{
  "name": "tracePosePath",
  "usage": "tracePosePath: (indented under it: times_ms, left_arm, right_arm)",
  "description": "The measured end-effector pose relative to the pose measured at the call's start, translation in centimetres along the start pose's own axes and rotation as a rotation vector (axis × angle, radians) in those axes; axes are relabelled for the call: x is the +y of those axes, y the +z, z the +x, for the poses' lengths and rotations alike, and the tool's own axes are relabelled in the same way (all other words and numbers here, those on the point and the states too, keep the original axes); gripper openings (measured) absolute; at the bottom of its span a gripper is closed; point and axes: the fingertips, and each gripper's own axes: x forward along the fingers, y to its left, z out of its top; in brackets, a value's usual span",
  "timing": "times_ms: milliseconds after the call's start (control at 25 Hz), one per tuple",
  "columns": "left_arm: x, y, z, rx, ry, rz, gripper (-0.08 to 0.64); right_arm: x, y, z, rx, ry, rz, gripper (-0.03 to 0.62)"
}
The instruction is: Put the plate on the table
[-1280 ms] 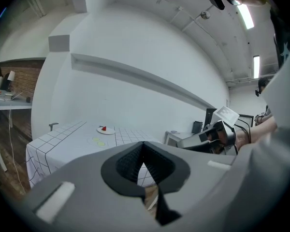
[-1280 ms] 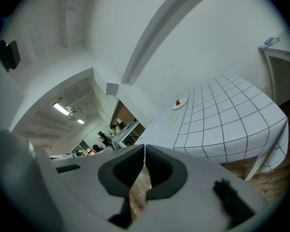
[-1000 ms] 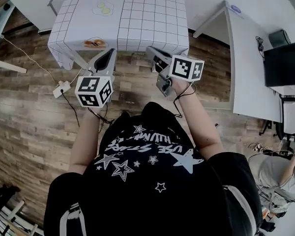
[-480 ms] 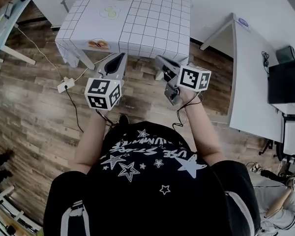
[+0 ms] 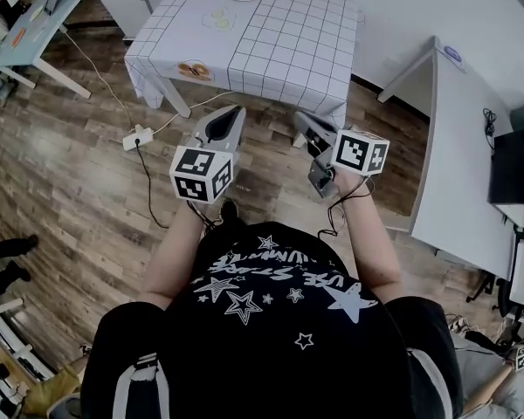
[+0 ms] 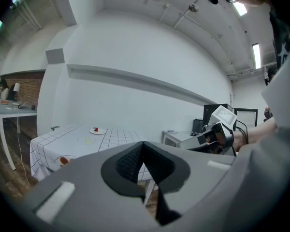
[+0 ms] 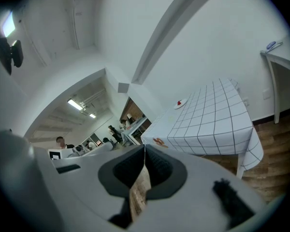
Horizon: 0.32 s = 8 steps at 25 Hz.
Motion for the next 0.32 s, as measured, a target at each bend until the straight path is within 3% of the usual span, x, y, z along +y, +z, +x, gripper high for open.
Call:
tracePosePath:
  times_ms: [320]
  left_arm:
    - [-3.8, -1.4, -1.1, 0.009, 0.004, 0.005, 0.009]
  right_arm:
    - [-1.0, -2.1, -3.6, 0.022, -0.005, 0.017, 0.015]
